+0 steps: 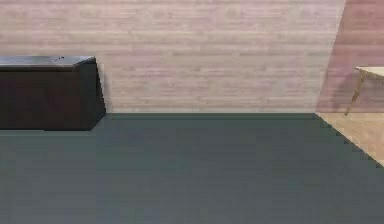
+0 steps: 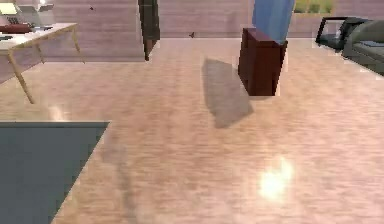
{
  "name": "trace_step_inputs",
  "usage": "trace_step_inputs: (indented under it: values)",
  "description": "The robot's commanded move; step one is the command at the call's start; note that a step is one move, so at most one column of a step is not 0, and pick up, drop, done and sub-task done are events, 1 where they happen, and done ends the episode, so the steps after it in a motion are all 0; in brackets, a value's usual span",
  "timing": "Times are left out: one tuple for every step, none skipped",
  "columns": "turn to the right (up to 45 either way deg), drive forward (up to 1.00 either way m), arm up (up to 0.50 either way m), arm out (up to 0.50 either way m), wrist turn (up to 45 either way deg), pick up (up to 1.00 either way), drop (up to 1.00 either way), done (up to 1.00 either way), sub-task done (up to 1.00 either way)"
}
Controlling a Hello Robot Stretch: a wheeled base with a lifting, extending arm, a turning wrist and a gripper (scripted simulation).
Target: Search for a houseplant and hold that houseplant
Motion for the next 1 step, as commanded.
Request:
trace_step_inputs:
  values:
    - [45.0,0.00,0.00,0.00,0.0,0.00,0.00,0.00,0.00]
